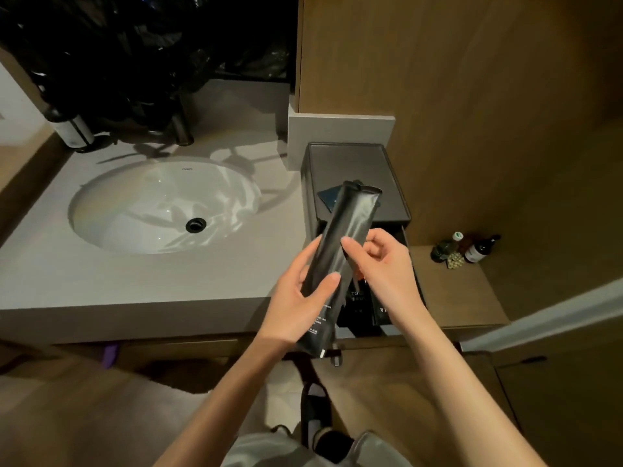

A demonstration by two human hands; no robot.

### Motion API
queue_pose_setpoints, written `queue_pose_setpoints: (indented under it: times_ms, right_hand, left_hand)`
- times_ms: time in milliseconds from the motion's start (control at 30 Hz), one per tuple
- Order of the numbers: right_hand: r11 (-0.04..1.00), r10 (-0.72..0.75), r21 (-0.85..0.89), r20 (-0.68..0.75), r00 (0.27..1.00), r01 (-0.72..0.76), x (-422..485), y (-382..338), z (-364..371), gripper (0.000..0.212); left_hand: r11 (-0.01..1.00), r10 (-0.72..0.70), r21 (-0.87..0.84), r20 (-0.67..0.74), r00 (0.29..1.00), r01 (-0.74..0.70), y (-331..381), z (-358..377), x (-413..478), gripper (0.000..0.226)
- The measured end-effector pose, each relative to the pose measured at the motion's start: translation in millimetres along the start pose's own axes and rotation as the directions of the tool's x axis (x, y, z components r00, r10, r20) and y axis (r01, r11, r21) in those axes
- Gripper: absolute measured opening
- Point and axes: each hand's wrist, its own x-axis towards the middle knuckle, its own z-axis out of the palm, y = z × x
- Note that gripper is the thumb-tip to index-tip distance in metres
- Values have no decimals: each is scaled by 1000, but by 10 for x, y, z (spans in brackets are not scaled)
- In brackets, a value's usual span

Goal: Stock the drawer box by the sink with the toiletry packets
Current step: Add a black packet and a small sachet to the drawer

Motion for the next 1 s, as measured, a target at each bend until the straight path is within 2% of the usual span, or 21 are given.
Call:
queue_pose_setpoints:
  times_ms: [67, 100, 233, 300, 333, 400, 467, 533, 633, 800, 1000]
  right_hand:
    - [1000, 1, -20, -45, 999, -2, -45, -1, -58, 39]
    - [999, -5, -32, -63, 998, 3, -59, -10, -89, 38]
    - [998, -37, -51, -109, 993, 32, -83, -54, -194, 26]
    - [996, -72, -56, -107, 992, 67, -75, -66, -239, 20]
    - [995, -91, -58, -95, 991, 86, -69, -71, -271, 19]
    - [993, -115, -37, -42, 992, 114, -40, -64, -350, 19]
    - [994, -106, -3, 9, 994, 106, -8, -34, -452, 20]
    - [996, -78, 37, -6, 997, 78, 24, 6, -586, 19]
    - [996, -40, 82, -36, 999, 43, 64, 61, -789, 17]
    - [991, -40, 134, 95, 995, 27, 70, 94, -967, 31]
    - [987, 0, 157, 83, 997, -13, 113, 203, -1106, 31]
  left_hand:
    - [993, 35, 108, 16, 999, -37, 14, 69, -52, 63]
    - [983, 35, 180, 26, 999, -40, 15, 95, -71, 69]
    - [873, 48, 481, 85, 995, -83, 43, 199, -145, 99]
    - [812, 105, 561, 129, 986, -160, 29, 267, -146, 99]
    - [820, 126, 544, 135, 983, -179, 16, 300, -132, 94]
    - [905, 117, 397, 105, 988, -149, 33, 369, -70, 77]
    - [994, 24, 105, 100, 995, -35, 80, 443, -10, 63]
    - [984, -73, -153, 143, 987, 95, 122, 525, 29, 51]
    - [947, -116, -273, 204, 972, 170, 88, 637, 63, 40]
    - [936, -200, -237, 256, 946, 262, -28, 844, 89, 37]
    - [966, -236, 166, 264, 935, 197, -25, 919, 132, 31]
